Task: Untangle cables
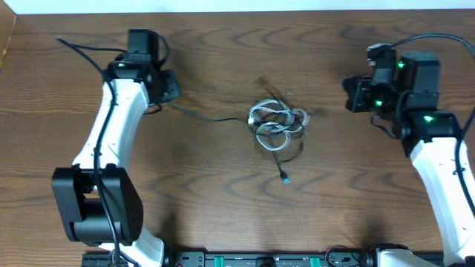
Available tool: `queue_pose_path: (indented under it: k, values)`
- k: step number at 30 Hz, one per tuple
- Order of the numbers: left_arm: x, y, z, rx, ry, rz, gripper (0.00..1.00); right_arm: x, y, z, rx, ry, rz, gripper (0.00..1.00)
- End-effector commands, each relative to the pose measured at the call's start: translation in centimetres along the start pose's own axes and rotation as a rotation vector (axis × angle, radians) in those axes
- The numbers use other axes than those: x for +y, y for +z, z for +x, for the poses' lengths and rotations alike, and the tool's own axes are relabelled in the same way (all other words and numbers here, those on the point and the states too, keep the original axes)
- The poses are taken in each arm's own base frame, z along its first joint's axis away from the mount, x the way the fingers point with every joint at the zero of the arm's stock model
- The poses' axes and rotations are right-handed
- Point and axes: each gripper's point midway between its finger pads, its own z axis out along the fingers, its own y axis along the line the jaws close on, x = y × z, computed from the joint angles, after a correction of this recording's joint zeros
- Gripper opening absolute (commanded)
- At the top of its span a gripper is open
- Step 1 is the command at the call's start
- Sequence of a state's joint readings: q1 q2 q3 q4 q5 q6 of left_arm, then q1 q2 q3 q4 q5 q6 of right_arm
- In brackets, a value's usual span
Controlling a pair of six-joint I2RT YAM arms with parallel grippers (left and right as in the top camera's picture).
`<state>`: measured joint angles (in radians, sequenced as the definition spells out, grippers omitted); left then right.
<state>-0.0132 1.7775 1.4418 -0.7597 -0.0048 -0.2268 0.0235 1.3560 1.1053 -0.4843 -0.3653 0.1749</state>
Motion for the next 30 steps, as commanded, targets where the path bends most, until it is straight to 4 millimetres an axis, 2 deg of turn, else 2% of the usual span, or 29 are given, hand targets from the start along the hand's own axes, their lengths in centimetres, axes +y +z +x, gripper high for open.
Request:
queue_pose_path:
  k: [1, 5, 11, 12, 13, 14, 15, 17, 19, 20, 21, 22, 23, 24, 25, 27, 30]
  values:
    - [2.9, -0.2, -1.3, -0.038, -0.01, -0.111, 0.08, -1.6, -1.2, -1.1, -0.032, -0.004, 0.106, 0.01]
    - [2.6, -0.1, -1.2, -0.027, -0.014, -0.074, 0.08, -0.9, -0.9, -0.3, 0.001, -0.024, 0.074, 0.01]
    - [-0.3, -0.1, -0.5, 0.006, 0.038, 0.061, 0.08, 1.3, 0.5, 0.5, 0.036, -0.06, -0.014, 0.01]
    - [-0.6, -0.1, -0.3, 0.012, 0.04, 0.078, 0.24, 1.7, 0.9, 0.6, 0.044, -0.066, -0.025, 0.02]
    - [-0.9, -0.2, -0.3, 0.015, 0.052, 0.093, 0.48, 1.9, 1.4, 0.9, 0.053, -0.071, -0.032, 0.07]
    - [-1.3, -0.3, -0.2, 0.015, 0.071, 0.111, 0.64, 2.1, 1.8, 1.0, 0.059, -0.075, -0.036, 0.13]
    - [-1.9, -0.5, -0.2, 0.014, 0.107, 0.139, 0.74, 2.2, 2.1, 1.1, 0.063, -0.078, -0.041, 0.25]
    - [-3.1, -1.3, -0.2, 0.003, 0.179, 0.196, 0.83, 2.5, 2.7, 1.4, 0.073, -0.085, -0.049, 0.4]
    - [-5.0, -2.6, -0.1, -0.025, 0.276, 0.27, 0.84, 2.7, 3.1, 1.5, 0.077, -0.088, -0.053, 0.47]
    - [-6.8, -3.6, -0.1, -0.056, 0.353, 0.327, 0.84, 2.6, 3.3, 1.6, 0.08, -0.087, -0.052, 0.5]
    - [-9.5, -4.7, 0.1, -0.094, 0.438, 0.407, 0.84, 2.6, 3.4, 1.5, 0.08, -0.087, -0.053, 0.52]
    - [-10.9, -5.0, 0.3, -0.109, 0.474, 0.445, 0.83, 2.6, 3.4, 1.5, 0.08, -0.087, -0.052, 0.52]
    - [-12.1, -5.0, 0.5, -0.115, 0.499, 0.467, 0.81, 2.6, 3.4, 1.5, 0.08, -0.087, -0.052, 0.52]
    - [-14.2, -4.6, 1.2, -0.122, 0.554, 0.493, 0.79, 2.6, 3.4, 1.5, 0.08, -0.087, -0.052, 0.52]
    - [-15.2, -4.1, 1.7, -0.119, 0.587, 0.502, 0.78, 2.6, 3.4, 1.5, 0.08, -0.087, -0.052, 0.52]
    - [-16.6, -3.2, 2.7, -0.098, 0.636, 0.514, 0.75, 2.6, 3.4, 1.6, 0.08, -0.087, -0.052, 0.53]
    - [-17.6, -1.8, 4.4, -0.053, 0.697, 0.52, 0.7, 2.6, 3.4, 1.6, 0.081, -0.087, -0.052, 0.53]
